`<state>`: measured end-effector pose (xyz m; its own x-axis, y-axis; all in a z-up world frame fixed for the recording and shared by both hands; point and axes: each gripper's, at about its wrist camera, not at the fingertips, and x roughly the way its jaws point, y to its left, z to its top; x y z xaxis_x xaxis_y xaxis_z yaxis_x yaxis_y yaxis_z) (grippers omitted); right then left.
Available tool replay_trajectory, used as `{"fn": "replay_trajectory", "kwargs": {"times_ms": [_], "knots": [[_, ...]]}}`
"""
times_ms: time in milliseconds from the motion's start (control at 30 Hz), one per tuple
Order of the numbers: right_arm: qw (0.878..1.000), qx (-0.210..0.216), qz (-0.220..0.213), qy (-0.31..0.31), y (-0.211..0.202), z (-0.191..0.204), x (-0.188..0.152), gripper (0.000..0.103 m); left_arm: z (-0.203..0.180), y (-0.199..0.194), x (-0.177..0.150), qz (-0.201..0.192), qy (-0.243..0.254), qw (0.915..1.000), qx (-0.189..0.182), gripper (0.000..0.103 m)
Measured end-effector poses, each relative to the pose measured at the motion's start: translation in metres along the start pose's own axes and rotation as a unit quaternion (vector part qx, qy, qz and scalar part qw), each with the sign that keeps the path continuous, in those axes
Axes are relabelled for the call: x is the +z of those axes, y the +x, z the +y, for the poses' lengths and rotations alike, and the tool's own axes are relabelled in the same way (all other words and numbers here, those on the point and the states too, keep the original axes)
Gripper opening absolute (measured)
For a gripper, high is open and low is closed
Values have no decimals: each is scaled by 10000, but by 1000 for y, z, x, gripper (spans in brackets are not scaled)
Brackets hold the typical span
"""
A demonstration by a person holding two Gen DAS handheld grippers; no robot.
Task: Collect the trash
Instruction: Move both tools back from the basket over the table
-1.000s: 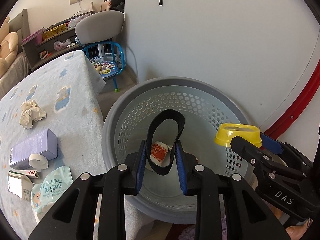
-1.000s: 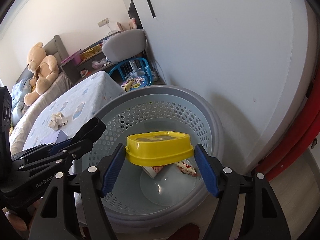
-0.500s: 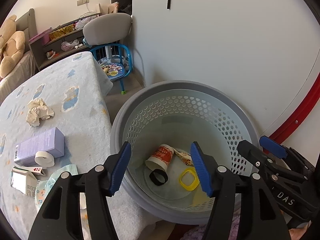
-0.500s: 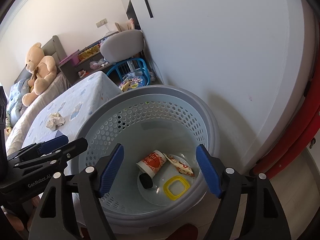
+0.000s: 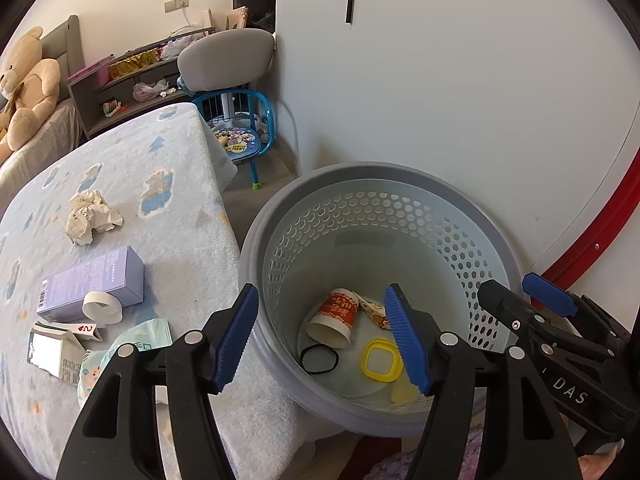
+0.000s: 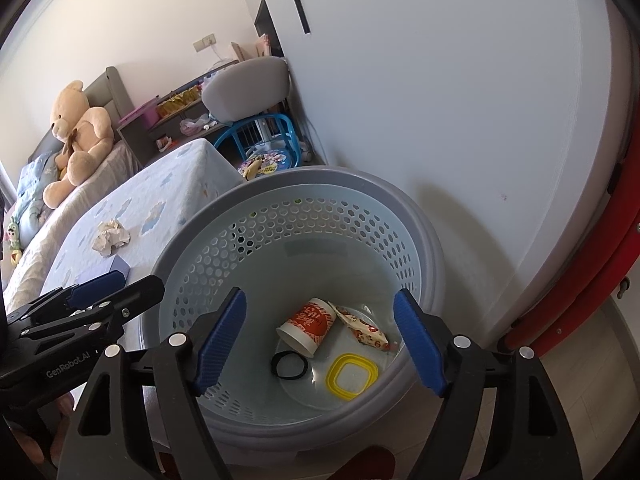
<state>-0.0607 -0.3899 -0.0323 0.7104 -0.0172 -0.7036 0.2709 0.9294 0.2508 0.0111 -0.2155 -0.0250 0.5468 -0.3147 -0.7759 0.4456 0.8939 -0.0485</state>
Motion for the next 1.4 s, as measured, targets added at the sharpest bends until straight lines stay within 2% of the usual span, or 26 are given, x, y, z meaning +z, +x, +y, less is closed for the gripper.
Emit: {"fn": "replay_trajectory", "kwargs": {"times_ms": [367, 733, 1033, 1400], "knots": [[9999, -33, -15, -101, -3, 7, -5, 77, 13, -17, -10, -84, -87, 9999, 120, 66], [9997, 149, -51, -181, -15, 22, -17, 81, 49, -41, -33, -134, -414, 9983, 385, 66], [9979, 485, 91, -420, -30, 66, -35, 81, 106, -65, -63, -105, -891, 9930, 769, 66], [9900, 1024, 145, -956, -38, 137, -46, 81, 174, -97, -95, -176, -1478, 9803, 1300, 66]]}}
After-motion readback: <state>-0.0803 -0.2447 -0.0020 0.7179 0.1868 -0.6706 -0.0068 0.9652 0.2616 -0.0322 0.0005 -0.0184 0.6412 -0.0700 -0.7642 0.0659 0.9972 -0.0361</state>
